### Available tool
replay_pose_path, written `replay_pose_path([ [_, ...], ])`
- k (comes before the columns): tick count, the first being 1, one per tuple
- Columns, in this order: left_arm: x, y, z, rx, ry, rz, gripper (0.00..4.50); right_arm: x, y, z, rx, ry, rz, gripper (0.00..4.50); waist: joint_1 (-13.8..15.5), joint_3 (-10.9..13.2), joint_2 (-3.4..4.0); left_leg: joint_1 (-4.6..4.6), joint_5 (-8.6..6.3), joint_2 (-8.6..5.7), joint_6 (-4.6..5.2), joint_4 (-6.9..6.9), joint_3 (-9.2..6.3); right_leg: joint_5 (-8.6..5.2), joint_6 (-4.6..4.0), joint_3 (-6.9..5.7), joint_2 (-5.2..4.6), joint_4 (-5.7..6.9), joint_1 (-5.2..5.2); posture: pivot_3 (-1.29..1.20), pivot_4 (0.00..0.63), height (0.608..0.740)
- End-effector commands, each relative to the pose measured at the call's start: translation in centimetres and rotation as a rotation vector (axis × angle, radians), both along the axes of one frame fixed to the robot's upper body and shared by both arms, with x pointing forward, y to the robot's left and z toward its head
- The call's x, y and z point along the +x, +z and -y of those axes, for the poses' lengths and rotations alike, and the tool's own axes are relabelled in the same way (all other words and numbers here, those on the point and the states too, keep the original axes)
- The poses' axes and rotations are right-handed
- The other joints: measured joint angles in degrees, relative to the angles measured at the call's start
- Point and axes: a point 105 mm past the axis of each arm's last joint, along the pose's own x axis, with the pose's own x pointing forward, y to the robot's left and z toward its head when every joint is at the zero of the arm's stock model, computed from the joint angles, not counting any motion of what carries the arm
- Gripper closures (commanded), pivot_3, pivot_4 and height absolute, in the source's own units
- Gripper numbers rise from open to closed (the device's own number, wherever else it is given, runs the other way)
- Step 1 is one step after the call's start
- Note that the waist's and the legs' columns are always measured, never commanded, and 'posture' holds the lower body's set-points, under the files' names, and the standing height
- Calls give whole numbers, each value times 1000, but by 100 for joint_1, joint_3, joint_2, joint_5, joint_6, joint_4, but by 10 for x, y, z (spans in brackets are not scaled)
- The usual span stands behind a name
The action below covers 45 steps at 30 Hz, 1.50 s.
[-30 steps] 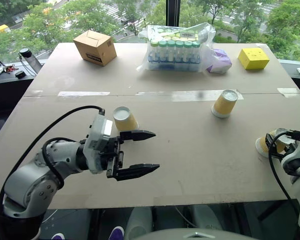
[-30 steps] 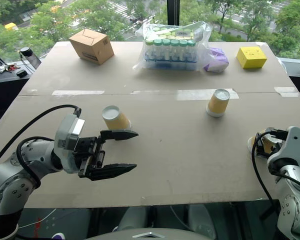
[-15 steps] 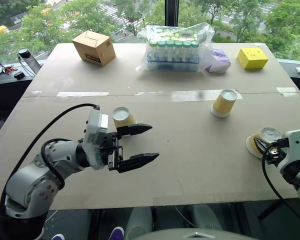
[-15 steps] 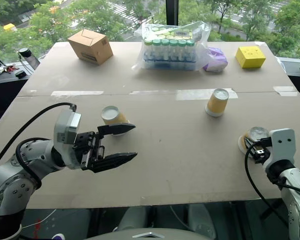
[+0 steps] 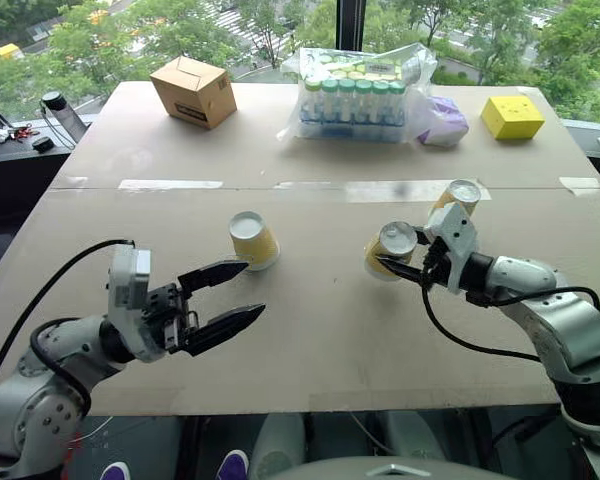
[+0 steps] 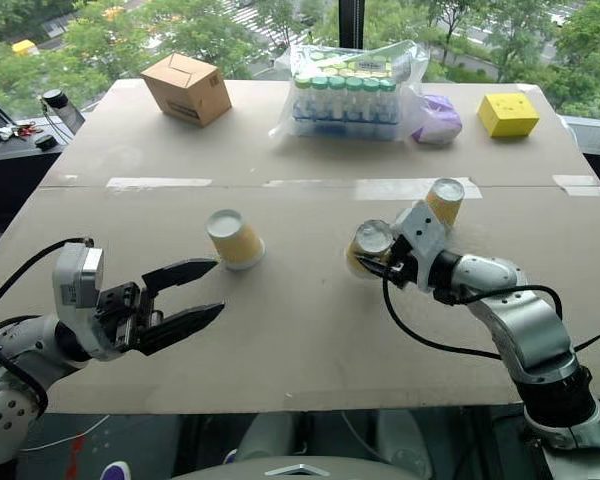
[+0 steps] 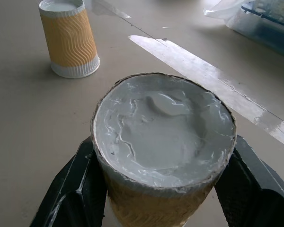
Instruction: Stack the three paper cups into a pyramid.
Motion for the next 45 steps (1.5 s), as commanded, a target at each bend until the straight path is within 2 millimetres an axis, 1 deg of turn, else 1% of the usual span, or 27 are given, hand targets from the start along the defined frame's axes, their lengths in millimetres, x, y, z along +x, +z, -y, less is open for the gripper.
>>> replay_pose_path([
  [1,-13,11,3,12,-31,64,0,1,6,-1,-21,40,24,2183,-5,1,-1,-1,0,1,0,0,-2,0,0,0,0,0,0,0,150,740],
  [5,-19,7,2,22,-19,61,0,5,3,-1,-25,59,9,2183,-20,1,-1,0,-1,1,1,0,-1,0,0,1,-3,2,1,0,150,740],
  [11,-20,6,-5,36,17,74,0,6,0,-7,-12,86,-21,2183,-23,1,-1,1,-9,3,16,0,-2,1,-1,1,-1,4,1,0,150,740],
  [17,-19,5,-7,36,29,70,0,10,-6,-7,-11,84,-32,2183,-22,1,-1,1,-9,2,16,0,-1,1,-1,1,-2,3,1,0,150,740],
  [21,-13,8,-7,42,47,84,0,15,-9,-8,-14,70,-27,2183,-24,1,-1,1,-9,2,16,1,-2,1,-1,1,-1,4,1,0,150,740],
  [33,-4,11,-9,35,53,90,0,32,-10,-8,-22,37,-2,2183,-29,1,0,1,-3,2,5,1,-1,1,-1,0,0,5,1,0,150,740],
  [36,-3,11,-8,35,50,91,0,37,-12,-9,-17,39,-28,2183,-34,1,0,1,-2,2,4,1,-1,1,-1,0,1,5,1,0,150,740],
  [38,-3,11,-8,36,49,92,0,38,-14,-10,-13,50,-47,1162,-37,1,0,2,-1,3,2,1,-1,1,-1,1,1,5,0,0,150,740],
  [39,-2,11,-8,35,49,93,0,38,-14,-10,-14,55,-48,754,-36,2,0,2,-1,3,2,1,-1,1,-1,1,1,5,0,0,150,740],
  [40,-2,11,-8,35,49,95,0,39,-14,-9,-17,52,-43,246,-35,2,0,2,-2,3,2,1,-1,1,-1,1,1,5,0,0,150,740],
  [41,-1,12,-8,35,51,98,0,37,-13,-8,-15,60,-44,22,-31,2,0,2,-1,3,2,1,-1,1,-1,1,0,5,1,0,150,740],
  [42,-1,12,-8,34,53,100,0,35,-11,-7,-11,64,-40,22,-26,3,2,1,-2,3,2,1,-1,1,-1,1,-1,5,0,0,150,740],
  [45,1,10,-11,34,86,84,0,29,5,2,30,39,15,22,-25,3,2,1,-2,3,3,0,-2,1,-1,0,-2,4,0,0,150,740],
])
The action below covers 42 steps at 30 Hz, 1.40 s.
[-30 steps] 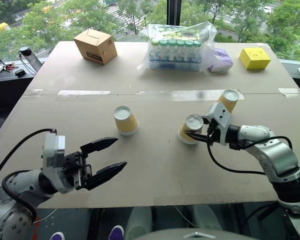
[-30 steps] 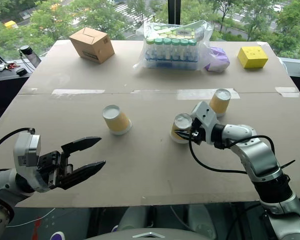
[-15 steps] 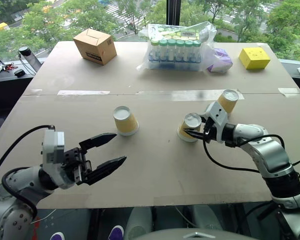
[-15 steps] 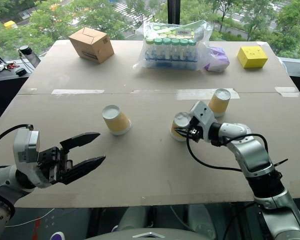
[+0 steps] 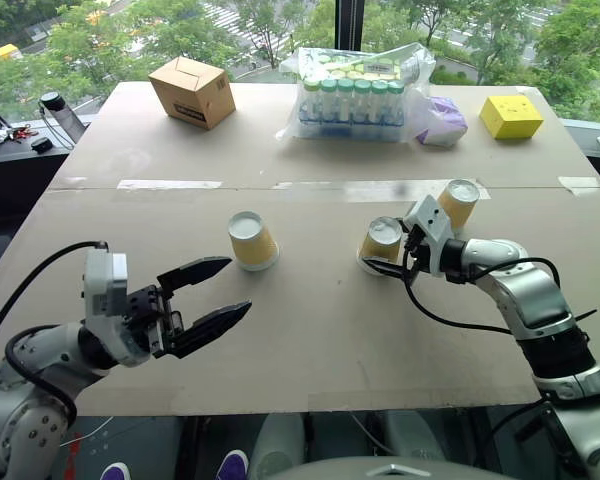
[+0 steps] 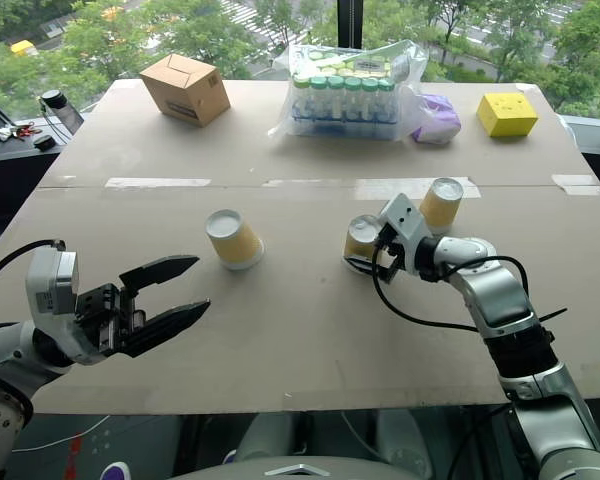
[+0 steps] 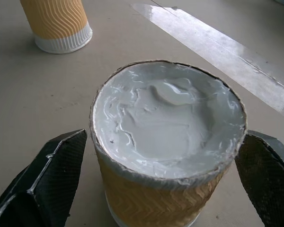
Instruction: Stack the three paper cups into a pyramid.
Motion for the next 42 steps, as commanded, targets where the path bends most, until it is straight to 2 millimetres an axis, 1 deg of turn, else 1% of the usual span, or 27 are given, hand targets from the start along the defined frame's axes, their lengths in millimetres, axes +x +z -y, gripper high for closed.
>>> replay_pose_path([
  [1,2,-1,-4,7,44,-11,0,-9,33,10,74,-22,112,22,2,0,0,0,0,0,0,0,0,0,0,0,-1,0,0,0,150,740],
  [4,12,-6,-18,4,164,-19,0,-36,55,17,171,15,203,22,10,0,0,-3,-6,1,9,-1,-3,0,0,-2,-5,-2,0,0,150,740],
  [6,21,-15,-32,41,261,-42,0,-58,65,23,203,62,262,22,19,0,0,-3,-8,1,14,-2,-5,0,1,-5,-5,-1,1,0,150,740],
  [7,24,-18,-38,58,303,-55,0,-67,67,24,211,86,273,22,16,0,1,-3,-10,1,16,-2,-7,0,1,-6,-5,-2,2,0,150,740],
  [9,37,-23,-46,106,347,-63,0,-92,67,24,253,164,223,22,6,1,-1,1,-12,1,20,-2,-7,0,1,-6,-5,0,4,0,150,740],
  [11,50,-22,-47,116,356,-60,0,-105,66,22,258,204,211,22,12,-1,-4,5,-12,0,22,-1,-11,0,0,-11,-3,3,9,0,150,740],
  [14,68,-22,-46,146,349,-63,0,-117,64,20,252,233,209,22,16,-2,-5,8,-12,-1,22,2,-16,2,-1,-16,0,6,14,0,150,740],
  [16,76,-23,-46,160,344,-63,0,-122,63,19,249,234,222,22,9,-2,-6,8,-12,-4,22,3,-15,2,0,-14,1,7,13,0,150,740],
  [19,90,-22,-37,188,299,-58,0,-126,56,20,239,203,209,22,8,-1,-7,8,-10,-5,20,3,-12,1,1,-8,3,4,11,0,150,740],
  [21,96,-22,-31,199,268,-52,0,-127,54,20,237,183,211,22,12,0,-8,2,2,-6,-1,2,-13,1,1,-11,7,2,8,0,150,740],
  [26,109,-20,-19,216,232,-20,0,-133,51,20,241,149,213,22,6,1,-10,-1,2,-6,-3,3,-11,1,1,-8,7,1,7,0,150,740],
  [29,117,-22,-19,247,241,-3,0,-138,49,20,240,129,214,22,29,1,-10,0,3,-7,-2,4,-14,1,1,-14,13,3,7,0,150,740],
  [33,121,-26,-19,266,232,3,0,-139,48,21,235,109,215,22,6,1,-10,0,3,-9,-3,5,-11,1,2,-9,16,3,7,0,150,740],
  [36,123,-29,-16,277,213,8,856,-140,46,22,231,96,215,0,15,1,-11,0,3,-9,-3,5,-12,1,2,-10,16,3,7,0,150,740],
  [38,123,-31,-13,281,197,8,1764,-140,46,22,228,88,215,0,18,1,-11,0,3,-9,-4,5,-13,1,2,-12,16,3,7,0,150,740],
  [42,124,-27,-10,253,184,19,1764,-140,45,23,227,73,216,0,31,1,-11,0,3,-10,-3,7,-13,1,2,-12,16,3,8,0,150,740],
])
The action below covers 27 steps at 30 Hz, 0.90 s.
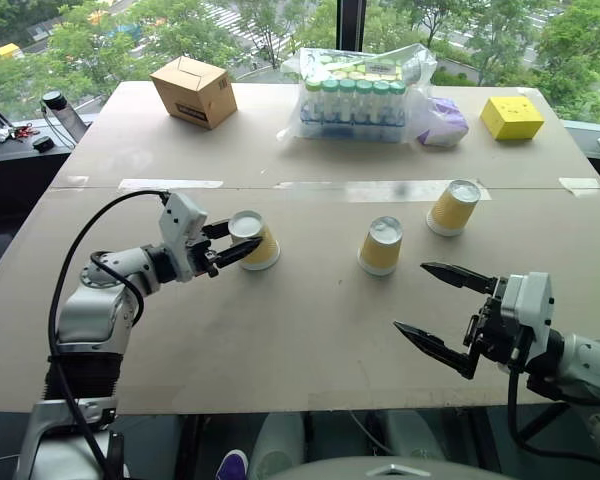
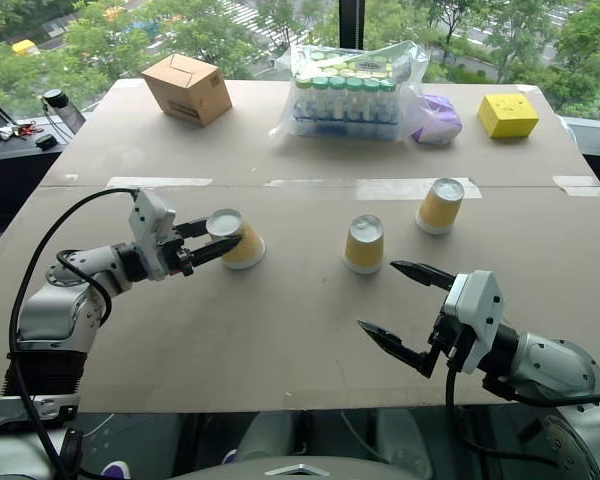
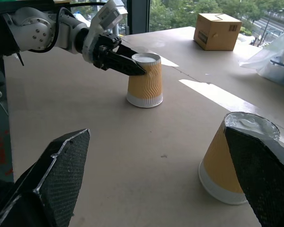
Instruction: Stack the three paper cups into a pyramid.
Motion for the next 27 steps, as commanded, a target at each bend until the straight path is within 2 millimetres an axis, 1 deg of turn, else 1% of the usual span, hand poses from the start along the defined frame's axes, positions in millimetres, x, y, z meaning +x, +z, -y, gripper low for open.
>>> replay_pose_path([
  [1,0,14,7,-16,-46,51,1764,-6,9,-4,1,8,54,0,2,0,0,0,0,0,0,0,0,0,0,0,0,1,0,0,150,740],
  [2,-1,16,8,-23,-57,57,1764,-6,9,-3,1,5,53,0,1,0,0,0,0,0,0,0,-1,0,0,0,0,1,0,0,150,740],
  [4,-7,25,19,-53,-130,69,1764,-6,8,-3,-10,-8,67,0,-2,0,0,0,0,0,0,0,-1,0,0,0,0,2,0,0,150,740],
  [6,-12,36,39,-94,-223,72,1764,-7,7,-3,-8,-12,61,0,6,0,0,-1,0,0,-1,1,-1,0,0,-1,2,1,0,0,150,740],
  [8,-13,40,55,-99,-281,64,1764,-7,7,-2,-5,-22,60,0,42,0,-1,-5,1,0,-1,5,-4,0,0,-6,2,1,0,0,150,740],
  [12,-10,39,72,-104,-351,54,1764,-8,7,-3,-8,-36,61,0,41,-1,-1,-3,1,-9,-1,9,-5,0,1,-2,5,4,3,0,150,740],
  [15,-7,31,86,-58,-409,32,1764,-12,7,-3,-16,-56,58,0,7,0,-1,-3,1,-8,-1,8,-5,0,1,0,10,5,2,0,150,740],
  [18,0,28,99,-36,-438,50,1764,-17,8,-2,-22,-79,56,0,14,0,-2,-3,1,-10,-1,9,-7,0,2,-1,12,4,2,0,150,740],
  [21,7,23,104,-19,-440,54,1764,-20,8,-2,-25,-104,57,0,24,-1,-2,-5,1,-12,-1,13,-7,0,2,0,11,4,3,0,150,740],
  [24,9,18,108,-16,-455,48,1764,-22,8,0,-28,-126,49,0,7,-1,-3,-4,1,-13,-1,13,-7,0,2,1,12,4,2,0,150,740],
  [27,14,13,109,-4,-441,45,1764,-23,7,6,-32,-173,49,0,12,-1,-2,-5,1,-12,-1,13,-7,0,2,1,13,5,2,0,150,740],
])
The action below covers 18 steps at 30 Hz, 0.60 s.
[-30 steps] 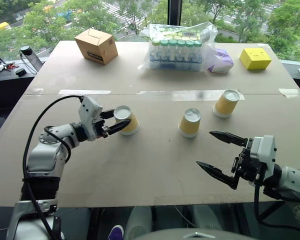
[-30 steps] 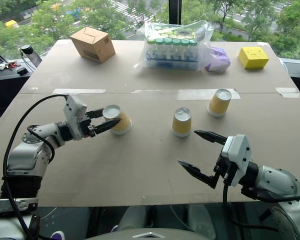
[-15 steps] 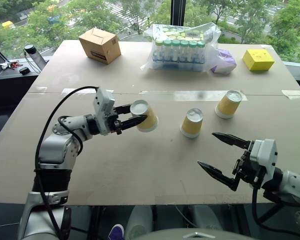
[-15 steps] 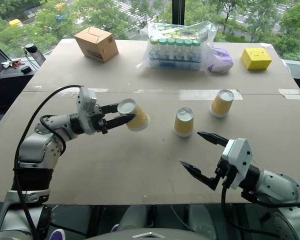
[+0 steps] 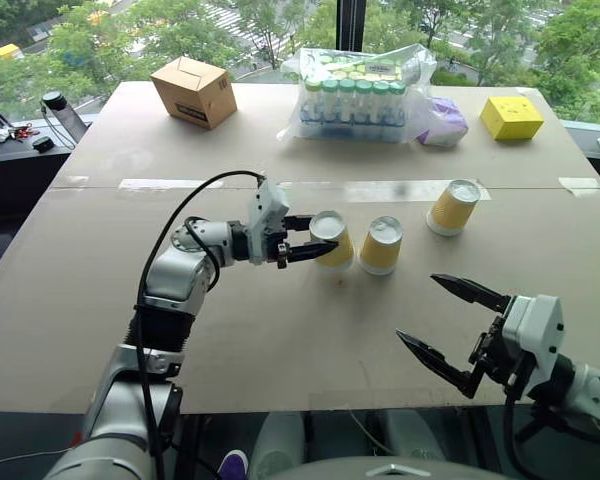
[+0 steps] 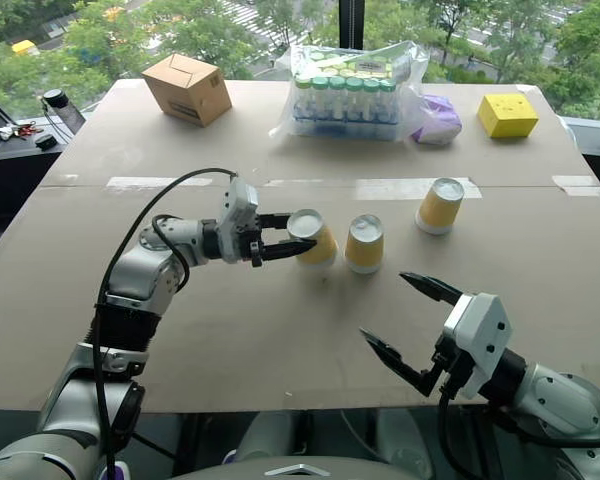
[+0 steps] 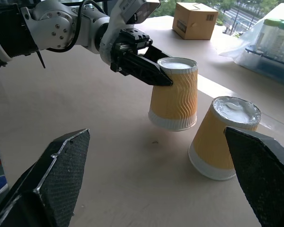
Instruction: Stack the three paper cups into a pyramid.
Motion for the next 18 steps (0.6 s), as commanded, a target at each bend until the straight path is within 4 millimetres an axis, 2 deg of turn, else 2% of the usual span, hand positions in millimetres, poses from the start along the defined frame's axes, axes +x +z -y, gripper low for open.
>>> replay_pose_path([
  [1,4,7,2,5,-1,52,1764,-3,12,6,-1,-47,64,0,3,0,0,0,0,0,0,0,0,0,0,0,0,0,0,0,150,740],
  [9,10,8,15,4,2,75,1764,-1,12,24,-37,-122,68,0,33,-1,-1,0,0,-2,1,4,-1,0,0,-1,-1,1,2,0,150,740],
  [18,13,6,14,31,2,76,1764,-4,22,32,-41,-102,86,0,37,-1,-1,0,0,-1,0,4,-1,0,1,0,0,2,2,0,150,740],
])
